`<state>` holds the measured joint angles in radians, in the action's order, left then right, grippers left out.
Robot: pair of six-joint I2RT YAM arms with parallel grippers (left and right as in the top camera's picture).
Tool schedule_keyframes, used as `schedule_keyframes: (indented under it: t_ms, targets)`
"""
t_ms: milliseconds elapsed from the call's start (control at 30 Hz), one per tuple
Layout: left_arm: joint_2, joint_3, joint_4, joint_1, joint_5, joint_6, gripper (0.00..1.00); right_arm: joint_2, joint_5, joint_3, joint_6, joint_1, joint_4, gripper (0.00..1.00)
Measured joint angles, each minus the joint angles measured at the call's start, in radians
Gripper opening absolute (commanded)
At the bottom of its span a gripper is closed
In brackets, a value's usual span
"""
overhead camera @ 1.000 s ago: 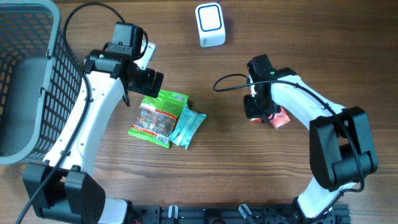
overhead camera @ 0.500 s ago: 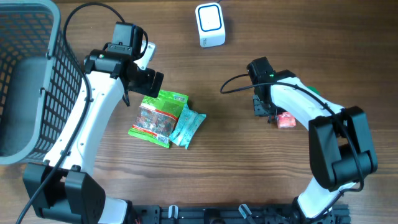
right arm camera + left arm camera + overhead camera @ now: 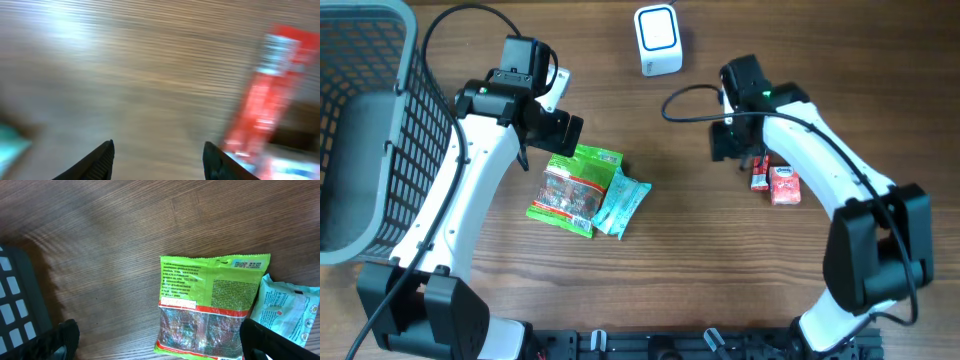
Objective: Scan the item barcode
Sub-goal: 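Reach the right gripper left to the mint-green wipes pack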
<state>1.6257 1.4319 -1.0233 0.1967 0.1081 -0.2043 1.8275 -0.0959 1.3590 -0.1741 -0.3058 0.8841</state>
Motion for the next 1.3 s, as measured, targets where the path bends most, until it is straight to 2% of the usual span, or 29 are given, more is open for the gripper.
schedule_keyframes:
  t_ms: [133,300,467,600,700,767,800,833,1033,1300]
  targets:
    - [0.000,0.000,0.000,0.000,0.000,0.000,1.00,-0.010,-0.248,-0.010,-0.082,-0.018,-0.019,0.59]
    - [0.000,0.000,0.000,0.000,0.000,0.000,1.00,-0.010,-0.338,-0.111,-0.242,-0.128,-0.102,0.59]
    - [0.000,0.000,0.000,0.000,0.000,0.000,1.00,-0.010,-0.360,-0.226,-0.407,-0.257,-0.307,0.54]
    - [0.000,0.000,0.000,0.000,0.000,0.000,1.00,-0.010,-0.312,-0.318,-0.572,-0.369,-0.497,0.41]
    - [0.000,0.000,0.000,0.000,0.000,0.000,1.00,-0.010,-0.240,-0.361,-0.658,-0.430,-0.573,0.28]
    - [0.000,0.000,0.000,0.000,0.000,0.000,1.00,-0.010,-0.198,-0.370,-0.694,-0.452,-0.586,0.10]
    - [0.000,0.000,0.000,0.000,0.000,0.000,1.00,-0.010,-0.185,-0.370,-0.698,-0.457,-0.589,0.04]
    - [0.000,0.000,0.000,0.000,0.000,0.000,1.00,-0.010,-0.172,-0.369,-0.716,-0.459,-0.594,0.04]
    - [0.000,0.000,0.000,0.000,0.000,0.000,1.00,-0.024,-0.130,-0.369,-0.691,-0.425,-0.560,0.04]
    - [0.000,0.000,0.000,0.000,0.000,0.000,1.00,-0.079,-0.090,-0.369,-0.415,-0.193,-0.412,0.04]
